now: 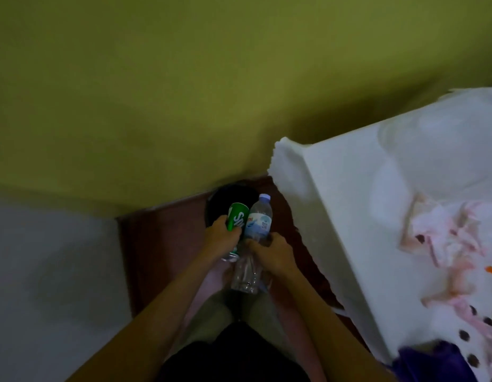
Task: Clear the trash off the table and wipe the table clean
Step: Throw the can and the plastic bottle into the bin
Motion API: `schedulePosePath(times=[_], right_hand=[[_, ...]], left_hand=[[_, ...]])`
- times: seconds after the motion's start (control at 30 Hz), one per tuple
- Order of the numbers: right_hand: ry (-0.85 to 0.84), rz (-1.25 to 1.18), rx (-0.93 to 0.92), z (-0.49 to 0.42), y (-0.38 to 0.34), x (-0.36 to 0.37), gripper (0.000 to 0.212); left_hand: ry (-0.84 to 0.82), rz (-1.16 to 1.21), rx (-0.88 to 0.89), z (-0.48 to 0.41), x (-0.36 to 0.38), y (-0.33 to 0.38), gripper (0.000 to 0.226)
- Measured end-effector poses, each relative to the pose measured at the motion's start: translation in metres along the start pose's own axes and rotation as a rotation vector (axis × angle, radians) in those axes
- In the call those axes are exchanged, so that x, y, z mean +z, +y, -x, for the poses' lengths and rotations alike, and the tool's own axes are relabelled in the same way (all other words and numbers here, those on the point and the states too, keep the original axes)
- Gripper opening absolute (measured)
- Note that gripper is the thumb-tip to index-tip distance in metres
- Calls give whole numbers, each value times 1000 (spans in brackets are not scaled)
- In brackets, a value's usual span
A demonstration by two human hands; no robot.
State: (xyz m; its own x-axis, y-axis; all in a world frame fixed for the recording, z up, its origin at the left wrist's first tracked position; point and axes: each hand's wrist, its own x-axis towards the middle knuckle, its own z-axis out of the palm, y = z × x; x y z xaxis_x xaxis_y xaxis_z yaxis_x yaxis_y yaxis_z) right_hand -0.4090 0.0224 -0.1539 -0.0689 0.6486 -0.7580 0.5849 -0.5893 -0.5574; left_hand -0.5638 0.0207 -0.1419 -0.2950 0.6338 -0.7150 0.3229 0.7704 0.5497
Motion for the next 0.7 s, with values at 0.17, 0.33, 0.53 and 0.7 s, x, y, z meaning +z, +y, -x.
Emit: schedulePosePath(times=[0.17,0.33,0.53,0.7], right_hand=[[-102,64,87,-86,26,31,57],[-129,148,179,-179,75,61,57],[-90,212,151,-277,106,95,67],[-32,257,53,-308,105,109,49]], left_hand=[[5,73,-108,-66,33,-49,35],[-39,149,-211,-141,83,-111,43],[5,233,-277,-228,112,-156,48],[8,153,-247,-264,112,-160,51]])
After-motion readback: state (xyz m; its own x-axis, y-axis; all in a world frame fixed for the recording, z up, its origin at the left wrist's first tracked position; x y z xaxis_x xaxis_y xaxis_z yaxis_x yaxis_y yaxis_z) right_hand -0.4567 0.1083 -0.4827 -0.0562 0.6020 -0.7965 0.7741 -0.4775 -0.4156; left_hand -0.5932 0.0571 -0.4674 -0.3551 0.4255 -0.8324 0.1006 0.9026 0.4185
